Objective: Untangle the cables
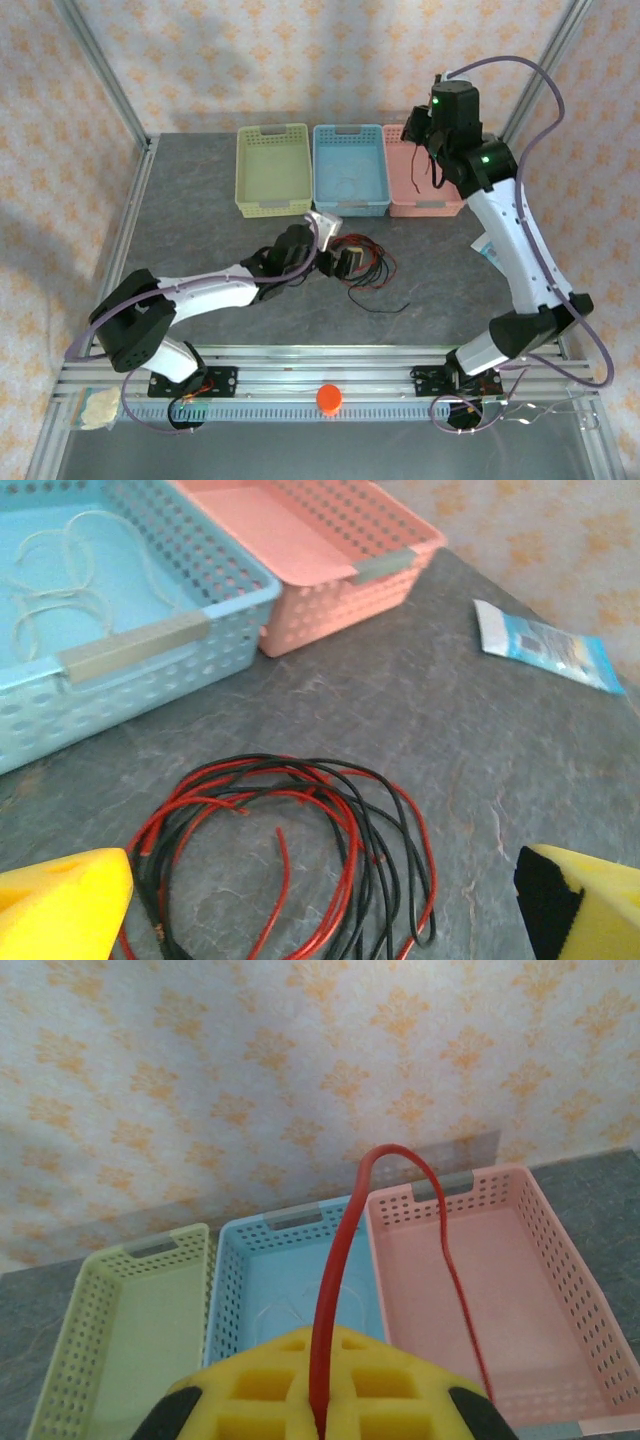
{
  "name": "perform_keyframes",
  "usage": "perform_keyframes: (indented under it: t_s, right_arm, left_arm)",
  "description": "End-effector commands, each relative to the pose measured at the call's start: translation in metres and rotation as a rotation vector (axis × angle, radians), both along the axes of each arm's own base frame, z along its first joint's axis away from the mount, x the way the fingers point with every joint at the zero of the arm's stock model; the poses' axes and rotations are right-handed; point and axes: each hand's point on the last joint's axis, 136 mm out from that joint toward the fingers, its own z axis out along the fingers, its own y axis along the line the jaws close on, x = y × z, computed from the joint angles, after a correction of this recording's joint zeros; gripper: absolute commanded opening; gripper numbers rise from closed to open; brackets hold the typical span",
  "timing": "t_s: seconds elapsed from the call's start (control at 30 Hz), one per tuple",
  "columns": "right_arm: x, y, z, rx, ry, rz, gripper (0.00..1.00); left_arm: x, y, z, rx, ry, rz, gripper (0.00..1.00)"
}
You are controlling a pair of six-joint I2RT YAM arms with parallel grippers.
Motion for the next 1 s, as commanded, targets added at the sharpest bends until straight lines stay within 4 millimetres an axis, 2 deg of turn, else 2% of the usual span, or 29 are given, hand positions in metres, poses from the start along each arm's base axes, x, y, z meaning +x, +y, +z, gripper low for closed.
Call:
perform_keyframes:
  t_s: [0.0,0.13,0.23,0.4,0.5,0.7,0.87,0.97]
  right_arm:
    - [0.026,-0.003,-0.003,0.010,-0.009,0.008,0.00]
    - [0.059,-0.017,-0.024,-0.006,0.023,-0.027,0.00]
    - [0.083,-0.029,-0.041,-0.015,0.051,-0.058,0.00]
    - [0.119,-0.048,-0.060,-0.024,0.075,-0.102,0.00]
    - [0.138,-0.059,-0.079,-0.072,0.104,-0.138,0.00]
    - [0.162,-0.067,-0.149,-0.120,0.238,-0.159,0.00]
    - [0.173,-0.061,-0.205,-0.097,0.337,-0.126,0.00]
    - [0.179,-0.060,-0.232,-0.045,0.382,-0.103,0.00]
  left_arm:
    - [0.026,0.026,0.014,-0.047,0.139,0.172,0.99]
    - [0.046,0.023,0.035,-0.086,0.104,0.178,1.00]
    - [0.059,0.013,0.047,-0.087,0.079,0.156,1.00]
    - [0.087,-0.002,0.061,-0.110,0.049,0.166,0.99]
    - [0.103,-0.014,0.067,-0.118,0.035,0.165,1.00]
    - [0.121,-0.037,0.061,-0.136,0.051,0.138,0.99]
    - [0.124,-0.040,0.044,-0.112,0.076,0.153,0.99]
    - [0.124,-0.039,0.030,-0.076,0.098,0.173,0.99]
